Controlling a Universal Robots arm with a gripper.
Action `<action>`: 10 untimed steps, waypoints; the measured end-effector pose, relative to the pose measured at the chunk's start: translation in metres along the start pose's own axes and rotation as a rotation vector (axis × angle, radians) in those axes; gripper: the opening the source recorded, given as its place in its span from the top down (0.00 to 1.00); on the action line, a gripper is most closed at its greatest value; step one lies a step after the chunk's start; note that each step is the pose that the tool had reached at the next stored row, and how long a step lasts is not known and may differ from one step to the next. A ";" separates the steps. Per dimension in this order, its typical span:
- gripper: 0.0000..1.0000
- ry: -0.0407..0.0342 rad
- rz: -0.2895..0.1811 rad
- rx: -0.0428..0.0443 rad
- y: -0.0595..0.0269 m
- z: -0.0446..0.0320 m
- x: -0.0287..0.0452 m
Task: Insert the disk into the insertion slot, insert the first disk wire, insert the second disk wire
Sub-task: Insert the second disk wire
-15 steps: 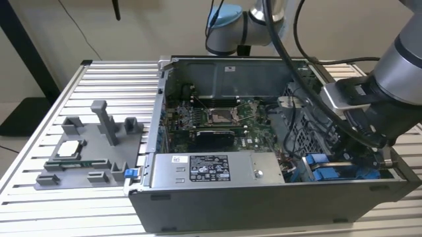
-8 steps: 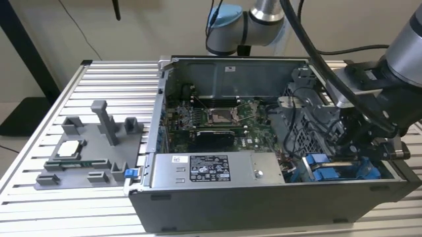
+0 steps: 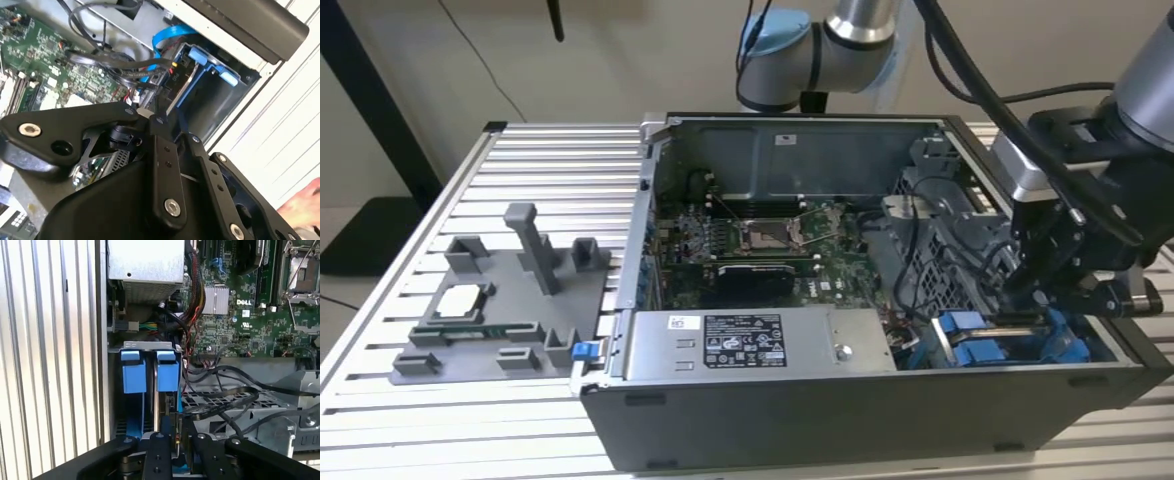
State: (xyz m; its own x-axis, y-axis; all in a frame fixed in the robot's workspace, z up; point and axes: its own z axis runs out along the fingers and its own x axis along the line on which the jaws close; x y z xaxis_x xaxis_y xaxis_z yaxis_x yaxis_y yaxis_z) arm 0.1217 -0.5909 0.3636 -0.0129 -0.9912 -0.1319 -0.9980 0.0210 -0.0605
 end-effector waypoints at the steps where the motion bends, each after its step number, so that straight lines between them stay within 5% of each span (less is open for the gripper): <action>1: 0.00 0.0048 0.001 -0.0077 -0.0007 -0.0001 -0.0003; 4: 0.00 0.0093 0.002 -0.0183 -0.0027 -0.0077 -0.0021; 10: 0.00 0.0093 0.002 -0.0198 -0.0044 -0.0348 -0.0058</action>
State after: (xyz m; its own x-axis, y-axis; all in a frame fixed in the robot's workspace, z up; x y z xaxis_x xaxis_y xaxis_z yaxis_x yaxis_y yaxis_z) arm 0.1240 -0.5898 0.3990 -0.0154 -0.9923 -0.1228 -0.9990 0.0206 -0.0406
